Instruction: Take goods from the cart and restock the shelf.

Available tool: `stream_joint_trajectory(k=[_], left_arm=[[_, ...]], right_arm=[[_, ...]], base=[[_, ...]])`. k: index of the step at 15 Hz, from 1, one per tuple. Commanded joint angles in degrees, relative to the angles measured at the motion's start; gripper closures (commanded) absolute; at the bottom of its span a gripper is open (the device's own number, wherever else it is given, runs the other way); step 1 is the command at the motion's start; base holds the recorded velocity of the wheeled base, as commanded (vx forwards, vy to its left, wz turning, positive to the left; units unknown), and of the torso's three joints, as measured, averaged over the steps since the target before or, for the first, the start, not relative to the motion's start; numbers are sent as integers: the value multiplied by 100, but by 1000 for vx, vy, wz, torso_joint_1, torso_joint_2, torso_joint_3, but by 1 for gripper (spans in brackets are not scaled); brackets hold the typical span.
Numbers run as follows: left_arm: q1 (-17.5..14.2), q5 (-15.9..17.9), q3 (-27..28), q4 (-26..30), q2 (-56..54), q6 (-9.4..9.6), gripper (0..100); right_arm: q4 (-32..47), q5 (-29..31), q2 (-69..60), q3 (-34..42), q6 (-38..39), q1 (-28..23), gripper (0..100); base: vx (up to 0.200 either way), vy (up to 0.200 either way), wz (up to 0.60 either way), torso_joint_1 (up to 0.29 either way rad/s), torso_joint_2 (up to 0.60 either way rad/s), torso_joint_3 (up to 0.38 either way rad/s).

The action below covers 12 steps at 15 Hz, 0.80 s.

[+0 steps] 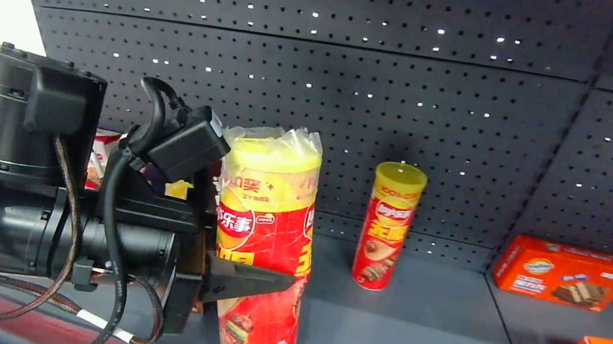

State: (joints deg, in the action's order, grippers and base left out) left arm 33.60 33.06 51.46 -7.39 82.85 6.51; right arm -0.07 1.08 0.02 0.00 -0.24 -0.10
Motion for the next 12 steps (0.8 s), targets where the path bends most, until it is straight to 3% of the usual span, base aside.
stream_joint_trajectory(k=[1,11,12], left_arm=[[-2,-1,-13,0,12,-1,100],[-20,-19,-136,0,12,-1,100],[-37,-19,-153,0,-49,-1,100]], right_arm=[[-1,-3,6,0,-2,1,0],[7,-38,340,0,-64,10,0],[-10,-12,393,-9,-195,-254,0]], base=[[0,0,0,0,0,0],[0,0,0,0,0,0],[0,0,0,0,0,0]])
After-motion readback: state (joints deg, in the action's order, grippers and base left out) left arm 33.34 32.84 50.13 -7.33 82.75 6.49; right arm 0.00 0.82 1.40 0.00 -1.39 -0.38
